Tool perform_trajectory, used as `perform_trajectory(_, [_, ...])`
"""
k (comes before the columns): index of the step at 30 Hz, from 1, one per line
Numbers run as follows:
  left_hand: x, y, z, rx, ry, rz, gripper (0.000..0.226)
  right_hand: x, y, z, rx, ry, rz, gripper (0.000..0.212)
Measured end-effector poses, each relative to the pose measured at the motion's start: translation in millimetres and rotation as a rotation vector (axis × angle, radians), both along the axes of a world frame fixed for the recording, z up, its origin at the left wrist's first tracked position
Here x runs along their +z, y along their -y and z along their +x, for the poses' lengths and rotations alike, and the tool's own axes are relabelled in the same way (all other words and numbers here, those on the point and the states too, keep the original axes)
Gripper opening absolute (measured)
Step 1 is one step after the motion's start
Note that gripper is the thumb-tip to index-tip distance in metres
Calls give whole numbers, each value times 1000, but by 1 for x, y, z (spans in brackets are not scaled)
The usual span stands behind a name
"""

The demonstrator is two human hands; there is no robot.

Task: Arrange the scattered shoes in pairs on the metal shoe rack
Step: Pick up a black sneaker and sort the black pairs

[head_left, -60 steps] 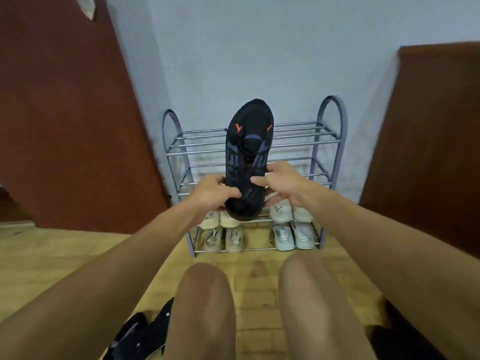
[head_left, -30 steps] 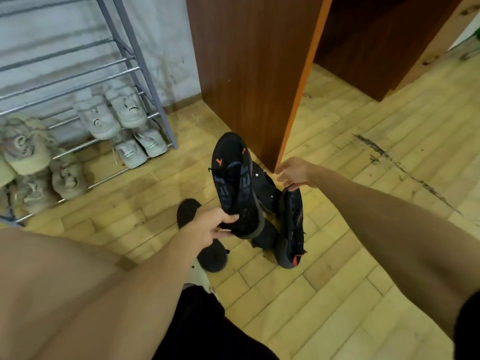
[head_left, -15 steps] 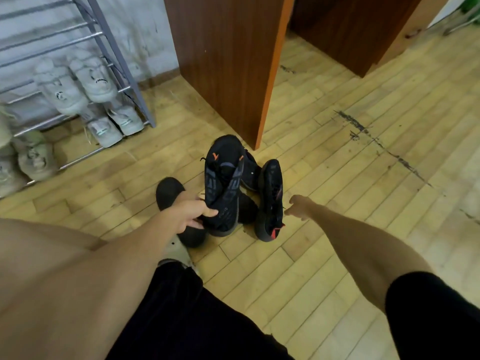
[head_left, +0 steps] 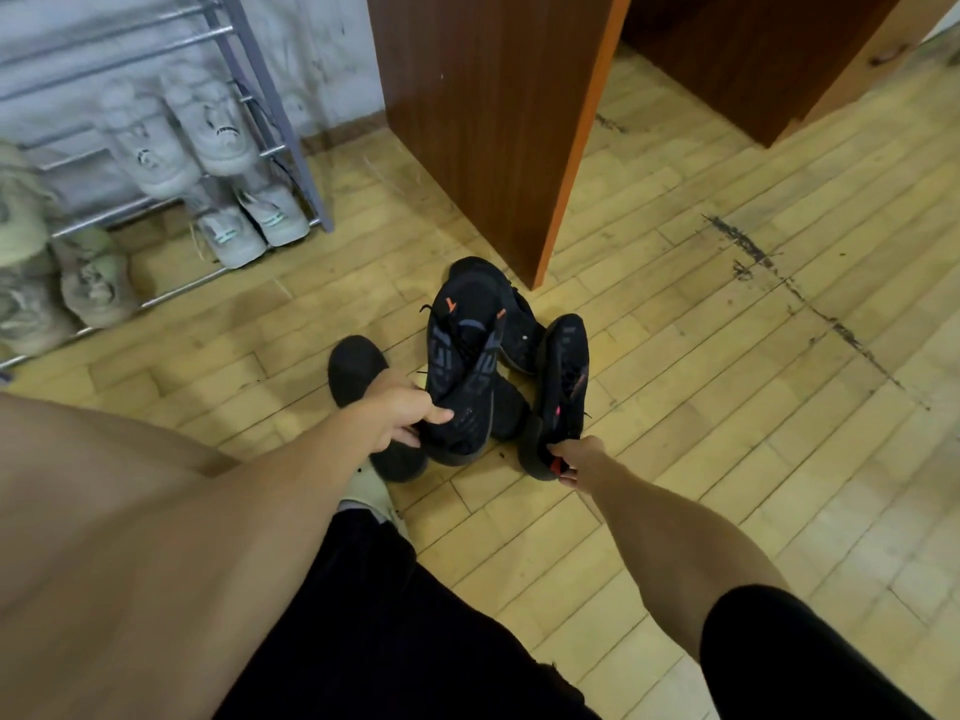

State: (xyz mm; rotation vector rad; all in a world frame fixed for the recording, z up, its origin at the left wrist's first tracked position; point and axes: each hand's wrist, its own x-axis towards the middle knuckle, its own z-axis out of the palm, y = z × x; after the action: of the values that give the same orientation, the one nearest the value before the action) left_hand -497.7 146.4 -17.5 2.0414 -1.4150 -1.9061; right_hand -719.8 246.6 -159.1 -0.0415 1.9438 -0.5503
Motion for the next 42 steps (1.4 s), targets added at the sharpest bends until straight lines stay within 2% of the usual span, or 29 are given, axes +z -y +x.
perform_trajectory(5, [1, 1, 0, 6, 3, 3, 53, 15, -6, -9, -23, 163, -44, 34])
perform_trajectory(8, [4, 1, -2, 6, 16, 20, 59, 30, -6, -18, 19, 239, -82, 42])
perform_trajectory(11, [7, 0, -4, 8, 27, 37, 63, 41, 0, -25, 100, 227, -90, 50])
perform_trajectory(17, [12, -6, -3, 29, 29, 45, 61, 48, 4, -27, 226, 5, -29, 41])
perform_trajectory(20, [11, -7, 5, 36, 51, 23, 59, 47, 3, -32, 260, -196, 84, 33])
perform_trajectory(26, [0, -6, 23, 99, 82, -2, 60, 46, 7, -24, 399, -607, 220, 51])
perform_trajectory(29, [-5, -3, 30, 138, 104, 14, 64, 42, 27, -7, 576, -740, 132, 52])
perform_trajectory(32, [-8, 2, 36, 196, 112, 4, 62, 37, 54, 11, 739, -617, -2, 53])
perform_trajectory(34, [-10, 6, 40, 234, 107, 2, 60, 33, 70, 26, 757, -484, 6, 59])
perform_trajectory(37, [-11, 11, 45, 266, 125, 4, 61, 22, 84, 47, 738, -313, 33, 59])
perform_trajectory(40, [-14, 17, 50, 287, 133, 1, 62, 3, 89, 57, 632, -250, 44, 63])
perform_trajectory(42, [-15, 21, 51, 310, 129, 3, 60, -4, 91, 60, 540, -193, 40, 59])
